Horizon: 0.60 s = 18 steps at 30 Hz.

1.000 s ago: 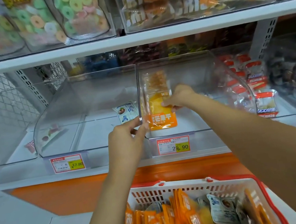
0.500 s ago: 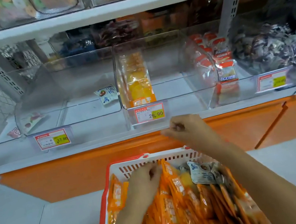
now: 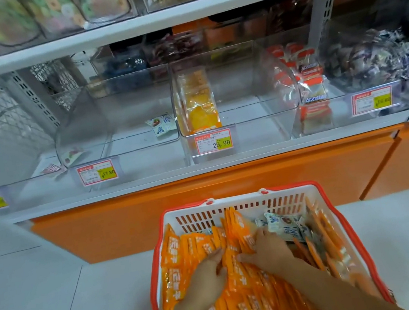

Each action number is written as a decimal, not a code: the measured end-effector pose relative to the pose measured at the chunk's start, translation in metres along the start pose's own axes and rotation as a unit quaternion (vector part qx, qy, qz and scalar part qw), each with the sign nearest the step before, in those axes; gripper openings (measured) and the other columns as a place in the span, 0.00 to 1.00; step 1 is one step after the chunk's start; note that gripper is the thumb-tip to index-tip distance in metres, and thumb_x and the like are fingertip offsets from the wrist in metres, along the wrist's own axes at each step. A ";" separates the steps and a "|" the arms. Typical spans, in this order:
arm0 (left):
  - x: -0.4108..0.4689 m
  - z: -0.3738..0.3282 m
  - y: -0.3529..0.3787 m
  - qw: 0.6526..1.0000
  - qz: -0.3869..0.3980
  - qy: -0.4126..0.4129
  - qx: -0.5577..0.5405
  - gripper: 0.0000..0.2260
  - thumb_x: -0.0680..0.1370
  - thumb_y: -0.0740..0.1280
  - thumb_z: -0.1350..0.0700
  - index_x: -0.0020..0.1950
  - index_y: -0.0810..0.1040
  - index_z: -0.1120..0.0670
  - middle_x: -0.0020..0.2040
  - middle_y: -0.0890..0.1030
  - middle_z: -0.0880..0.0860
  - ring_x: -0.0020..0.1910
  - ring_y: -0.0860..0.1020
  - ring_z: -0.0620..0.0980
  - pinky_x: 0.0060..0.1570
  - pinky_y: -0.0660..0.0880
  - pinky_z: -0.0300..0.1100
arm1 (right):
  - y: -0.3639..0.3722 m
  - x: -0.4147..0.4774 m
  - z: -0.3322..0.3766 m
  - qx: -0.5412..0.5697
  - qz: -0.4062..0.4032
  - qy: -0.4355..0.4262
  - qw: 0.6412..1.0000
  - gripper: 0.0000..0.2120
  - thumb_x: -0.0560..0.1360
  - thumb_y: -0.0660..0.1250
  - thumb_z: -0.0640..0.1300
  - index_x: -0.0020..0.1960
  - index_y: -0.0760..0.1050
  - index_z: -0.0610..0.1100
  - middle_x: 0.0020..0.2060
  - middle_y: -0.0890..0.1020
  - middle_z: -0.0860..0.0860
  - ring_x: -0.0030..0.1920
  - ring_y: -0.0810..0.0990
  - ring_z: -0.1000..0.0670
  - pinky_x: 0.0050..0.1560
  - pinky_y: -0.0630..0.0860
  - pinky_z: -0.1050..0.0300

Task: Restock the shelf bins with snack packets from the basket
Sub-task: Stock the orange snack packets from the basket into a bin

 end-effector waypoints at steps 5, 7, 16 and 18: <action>-0.002 0.001 -0.004 0.998 0.009 -0.036 -0.045 0.21 0.82 0.57 0.58 0.76 0.62 0.51 0.75 0.62 0.49 0.74 0.61 0.48 0.69 0.58 0.35 | -0.008 -0.020 0.029 -0.116 -0.026 -0.098 0.988 0.24 0.78 0.52 0.60 0.60 0.73 0.44 0.56 0.78 0.47 0.56 0.77 0.47 0.61 0.72 0.48; -0.002 0.000 -0.009 0.996 0.006 -0.055 -0.064 0.16 0.83 0.57 0.54 0.70 0.71 0.52 0.70 0.71 0.51 0.67 0.70 0.47 0.64 0.64 0.35 | -0.020 -0.029 0.044 -0.146 -0.041 -0.136 0.979 0.18 0.82 0.50 0.49 0.55 0.76 0.42 0.52 0.79 0.45 0.52 0.78 0.46 0.58 0.74 0.49; -0.007 -0.015 -0.027 0.953 0.046 -0.160 -0.254 0.13 0.82 0.59 0.49 0.48 0.79 0.55 0.45 0.81 0.53 0.42 0.78 0.47 0.40 0.74 0.37 | -0.059 -0.033 0.053 -0.037 -0.033 -0.099 0.994 0.16 0.79 0.61 0.52 0.56 0.75 0.40 0.54 0.79 0.44 0.55 0.79 0.45 0.52 0.75 0.53; -0.005 -0.009 -0.023 0.970 0.062 -0.157 -0.173 0.10 0.81 0.60 0.52 0.43 0.75 0.53 0.41 0.77 0.51 0.38 0.74 0.45 0.37 0.70 0.36 | -0.034 -0.029 0.034 -0.065 0.033 -0.078 0.994 0.27 0.75 0.65 0.60 0.62 0.72 0.38 0.60 0.76 0.42 0.60 0.76 0.43 0.60 0.73 0.50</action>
Point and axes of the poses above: each hand's wrist, its own x-axis towards the middle knuckle, its own y-axis out of the palm, z = x × y, the point moved 9 cm from there along x, towards the middle knuckle
